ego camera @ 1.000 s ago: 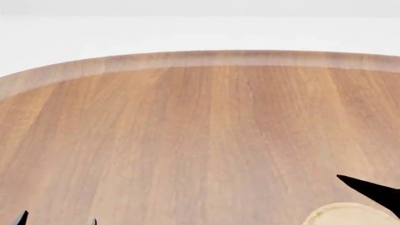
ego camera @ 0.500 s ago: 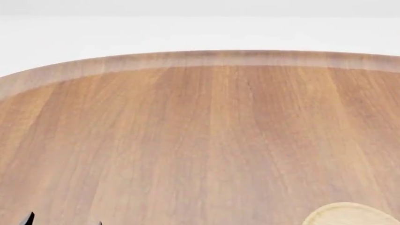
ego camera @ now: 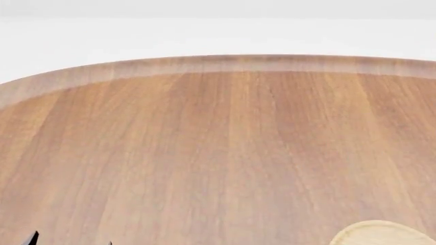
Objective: Put the chocolate pudding to the left of the plate.
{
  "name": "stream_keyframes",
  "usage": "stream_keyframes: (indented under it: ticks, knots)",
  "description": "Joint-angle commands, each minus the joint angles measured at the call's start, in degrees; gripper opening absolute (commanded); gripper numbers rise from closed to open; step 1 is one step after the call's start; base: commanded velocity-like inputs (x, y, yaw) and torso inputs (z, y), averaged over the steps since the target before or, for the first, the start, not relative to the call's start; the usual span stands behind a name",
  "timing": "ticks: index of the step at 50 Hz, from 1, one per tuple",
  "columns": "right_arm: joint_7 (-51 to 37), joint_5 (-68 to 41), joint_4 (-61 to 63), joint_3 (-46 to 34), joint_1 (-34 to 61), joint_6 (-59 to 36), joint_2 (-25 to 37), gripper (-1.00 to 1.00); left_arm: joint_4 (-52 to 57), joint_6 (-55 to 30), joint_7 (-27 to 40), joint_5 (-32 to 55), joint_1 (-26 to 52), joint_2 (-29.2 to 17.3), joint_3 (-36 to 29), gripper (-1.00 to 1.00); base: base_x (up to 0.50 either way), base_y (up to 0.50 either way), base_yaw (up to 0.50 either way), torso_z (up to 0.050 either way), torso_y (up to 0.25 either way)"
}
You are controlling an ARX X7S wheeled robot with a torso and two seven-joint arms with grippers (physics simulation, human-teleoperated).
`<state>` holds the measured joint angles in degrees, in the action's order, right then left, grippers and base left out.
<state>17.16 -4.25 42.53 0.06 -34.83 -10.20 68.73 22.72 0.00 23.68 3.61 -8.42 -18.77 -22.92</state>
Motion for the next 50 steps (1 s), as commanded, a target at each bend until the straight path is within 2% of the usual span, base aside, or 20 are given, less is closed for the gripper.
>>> stream_keyframes:
  ticks: [1,4,9,19,31,34,50]
  knots:
    - [-1.0,1.49,-7.43,-4.25,-0.31,5.32,-2.98,1.0,-0.37,0.11,0.16,-0.05,0.17,-0.06,-0.34,1.0,0.0,0.0,0.0,0.0,0.0]
    - [-0.7,-0.26,-8.76,-3.54,-0.3,5.97,-3.14,1.0,-0.52,0.26,0.24,-0.07,0.22,-0.09,-0.35,1.0,0.0,0.0,0.0,0.0,0.0]
    - [1.9,1.86,-16.45,-8.88,6.89,6.18,-6.41,1.0,-1.03,0.68,0.2,-0.39,0.32,-0.06,-0.81,1.0,0.0,0.0,0.0,0.0,0.0]
    - [2.22,-3.54,-20.82,-4.7,6.46,8.48,-5.8,1.0,-0.86,0.39,0.31,-0.57,0.45,-0.2,-1.18,1.0,0.0,0.0,0.0,0.0,0.0]
    - [2.34,-3.78,-23.87,-5.2,7.41,10.42,-7.27,1.0,-0.72,0.0,0.53,-0.52,0.56,-0.28,-1.45,1.0,0.0,0.0,0.0,0.0,0.0]
    - [2.88,-2.26,-26.45,-7.49,9.05,11.95,-9.06,1.0,-0.78,0.1,0.56,-0.72,0.52,-0.28,-1.7,1.0,0.0,0.0,0.0,0.0,0.0]
    - [3.92,-3.53,-36.27,-9.13,11.06,17.76,-13.33,1.0,-1.32,0.49,0.71,-1.12,0.59,-0.41,-2.43,1.0,0.0,0.0,0.0,0.0,0.0]
